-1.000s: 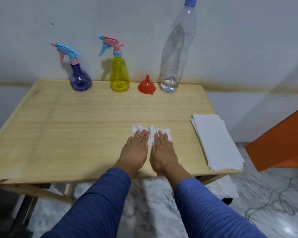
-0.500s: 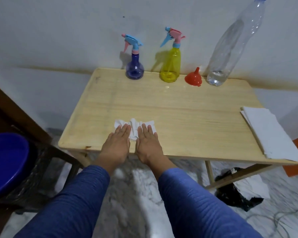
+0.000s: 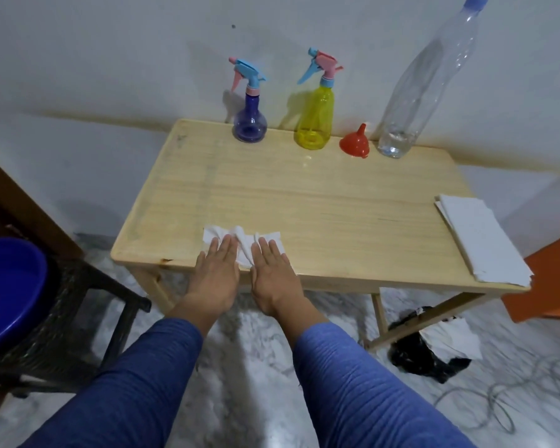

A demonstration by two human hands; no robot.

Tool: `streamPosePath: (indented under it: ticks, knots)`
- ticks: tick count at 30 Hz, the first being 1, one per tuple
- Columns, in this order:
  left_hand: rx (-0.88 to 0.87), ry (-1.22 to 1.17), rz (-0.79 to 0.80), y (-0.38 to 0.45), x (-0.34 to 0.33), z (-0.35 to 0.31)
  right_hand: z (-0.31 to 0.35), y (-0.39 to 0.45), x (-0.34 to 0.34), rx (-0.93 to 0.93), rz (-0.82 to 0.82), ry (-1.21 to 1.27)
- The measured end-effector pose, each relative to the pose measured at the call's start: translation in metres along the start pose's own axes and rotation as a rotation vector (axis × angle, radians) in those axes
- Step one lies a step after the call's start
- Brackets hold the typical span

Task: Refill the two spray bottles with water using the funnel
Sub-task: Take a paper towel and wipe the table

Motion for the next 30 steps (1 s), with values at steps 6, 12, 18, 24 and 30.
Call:
streamPosePath:
  ticks: [6, 12, 18, 24, 30]
  knots:
    - [-0.087, -0.021, -0.029, 0.004, 0.005, -0.062, -0.052, -0.024, 0.025, -0.04, -0.039, 0.0]
    - [-0.093, -0.09, -0.165, 0.009, 0.024, -0.13, -0.116, -0.051, 0.065, -0.061, -0.095, 0.069]
    - [-0.073, -0.092, -0.167, 0.002, 0.057, -0.19, -0.176, -0.084, 0.128, -0.134, -0.258, 0.174]
    - [-0.106, -0.115, -0.239, 0.01, 0.114, -0.259, -0.227, -0.124, 0.226, -0.14, -0.418, 0.12]
    - [-0.212, -0.12, -0.415, 0.019, 0.203, -0.359, -0.292, -0.171, 0.327, -0.191, -0.603, 0.173]
Point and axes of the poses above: each hand's wrist, its own y-axis towards the middle knuckle, its own x-axis out of the back of the hand, z = x × y, the point moved 8 cm from there along y, towards the middle knuckle, and after that the axes turned 14 degrees about y, right-handed, at the moved point
